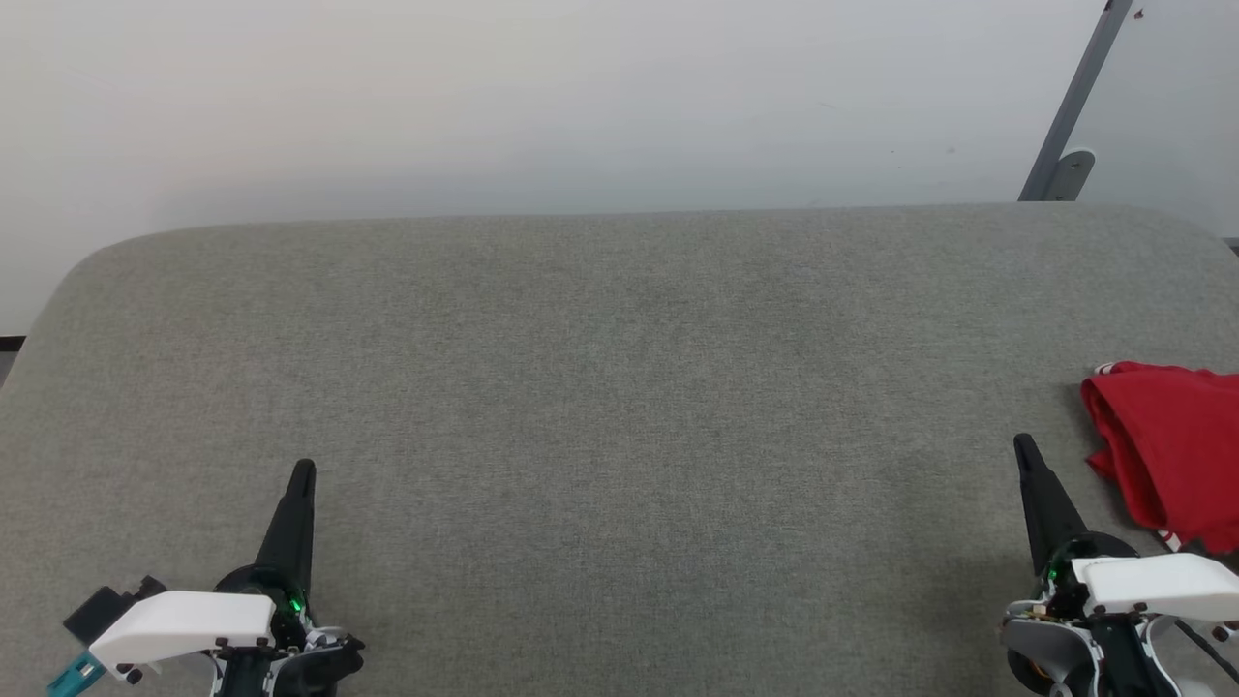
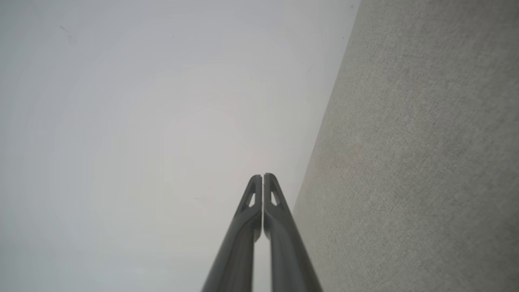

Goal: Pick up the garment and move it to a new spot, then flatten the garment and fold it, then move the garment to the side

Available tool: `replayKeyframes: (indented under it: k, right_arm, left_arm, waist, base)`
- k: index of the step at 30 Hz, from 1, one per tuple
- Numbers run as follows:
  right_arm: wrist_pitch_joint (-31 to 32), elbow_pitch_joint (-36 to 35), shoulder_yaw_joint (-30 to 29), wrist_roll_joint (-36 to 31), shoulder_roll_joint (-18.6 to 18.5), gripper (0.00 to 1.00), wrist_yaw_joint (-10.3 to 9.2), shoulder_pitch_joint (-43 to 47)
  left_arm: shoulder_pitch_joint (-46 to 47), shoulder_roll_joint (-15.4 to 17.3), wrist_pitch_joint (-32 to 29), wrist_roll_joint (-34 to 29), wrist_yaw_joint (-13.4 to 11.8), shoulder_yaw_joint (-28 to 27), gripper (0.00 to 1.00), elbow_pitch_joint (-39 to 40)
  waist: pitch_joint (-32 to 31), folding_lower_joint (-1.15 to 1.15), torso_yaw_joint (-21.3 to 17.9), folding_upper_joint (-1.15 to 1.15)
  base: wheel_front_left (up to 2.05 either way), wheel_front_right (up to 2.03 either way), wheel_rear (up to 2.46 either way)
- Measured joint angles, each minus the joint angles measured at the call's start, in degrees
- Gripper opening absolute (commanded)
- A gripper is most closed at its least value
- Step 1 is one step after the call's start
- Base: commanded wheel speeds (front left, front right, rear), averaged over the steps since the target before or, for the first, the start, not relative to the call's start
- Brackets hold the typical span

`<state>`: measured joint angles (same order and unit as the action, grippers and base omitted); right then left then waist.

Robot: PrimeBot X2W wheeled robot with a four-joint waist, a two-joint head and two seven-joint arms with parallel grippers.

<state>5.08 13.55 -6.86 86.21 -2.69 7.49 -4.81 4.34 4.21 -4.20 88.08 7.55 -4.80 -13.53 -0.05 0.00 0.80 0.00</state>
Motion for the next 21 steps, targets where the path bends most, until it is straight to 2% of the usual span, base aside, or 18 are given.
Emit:
replayKeyframes:
  k: [21]
  right_arm:
    - [1.5,0.4,0.3,6.1,-0.1,0.00,0.00,-1.3]
  left_arm:
    - [1.6,-0.9,-1.9,4.7,0.0,-1.0,0.00,-0.5]
  waist:
    - [0.2,0.00,-0.8,0.00]
  base:
    - [0.00,0.00,0.00]
